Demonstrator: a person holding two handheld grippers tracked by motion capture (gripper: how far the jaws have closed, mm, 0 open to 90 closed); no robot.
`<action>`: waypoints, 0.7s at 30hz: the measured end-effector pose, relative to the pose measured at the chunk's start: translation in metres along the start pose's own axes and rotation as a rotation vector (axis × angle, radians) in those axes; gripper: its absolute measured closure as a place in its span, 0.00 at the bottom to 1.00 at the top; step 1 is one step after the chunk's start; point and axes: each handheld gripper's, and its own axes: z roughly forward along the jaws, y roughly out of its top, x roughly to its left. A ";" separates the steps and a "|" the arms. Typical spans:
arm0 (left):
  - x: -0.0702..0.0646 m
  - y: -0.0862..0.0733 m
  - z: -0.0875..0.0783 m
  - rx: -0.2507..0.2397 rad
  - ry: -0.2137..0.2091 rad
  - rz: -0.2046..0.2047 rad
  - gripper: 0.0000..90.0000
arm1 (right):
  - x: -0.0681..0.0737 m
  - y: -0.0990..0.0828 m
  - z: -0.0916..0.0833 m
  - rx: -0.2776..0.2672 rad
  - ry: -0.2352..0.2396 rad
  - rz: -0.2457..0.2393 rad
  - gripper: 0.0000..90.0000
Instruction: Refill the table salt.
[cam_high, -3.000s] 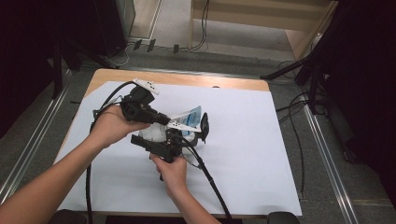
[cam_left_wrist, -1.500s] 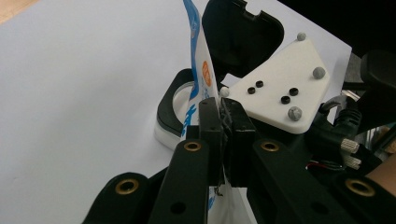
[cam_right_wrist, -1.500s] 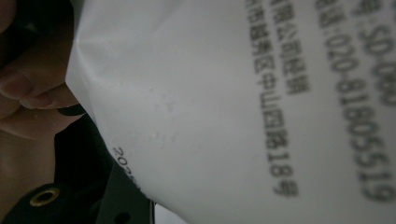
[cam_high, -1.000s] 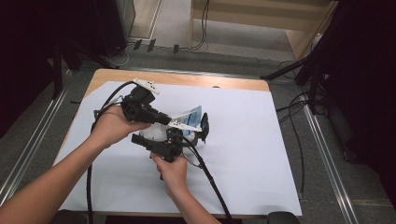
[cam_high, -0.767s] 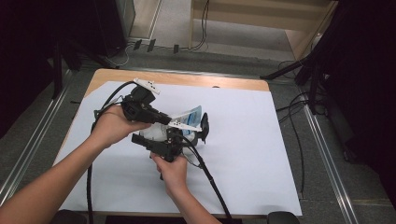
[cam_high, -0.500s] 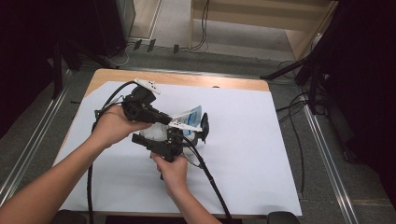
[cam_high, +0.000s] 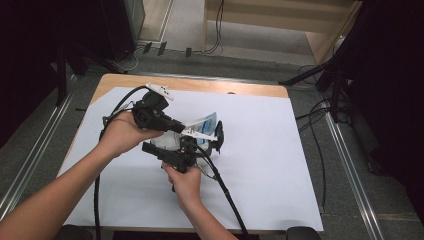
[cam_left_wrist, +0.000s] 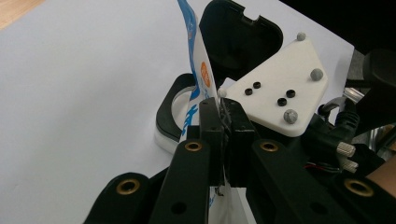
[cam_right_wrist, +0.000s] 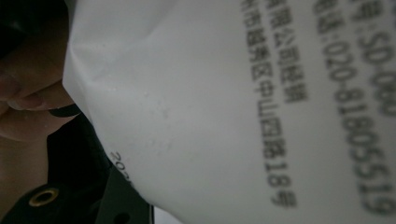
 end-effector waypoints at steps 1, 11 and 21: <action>0.000 0.000 0.001 -0.001 0.005 -0.006 0.99 | 0.000 0.000 0.000 0.000 -0.002 -0.001 0.62; 0.000 0.000 0.002 0.010 0.017 -0.006 1.00 | -0.001 -0.002 0.001 0.019 -0.011 -0.014 0.58; -0.003 0.002 0.001 0.018 0.020 0.005 1.00 | -0.001 -0.001 0.001 0.013 0.006 0.004 0.61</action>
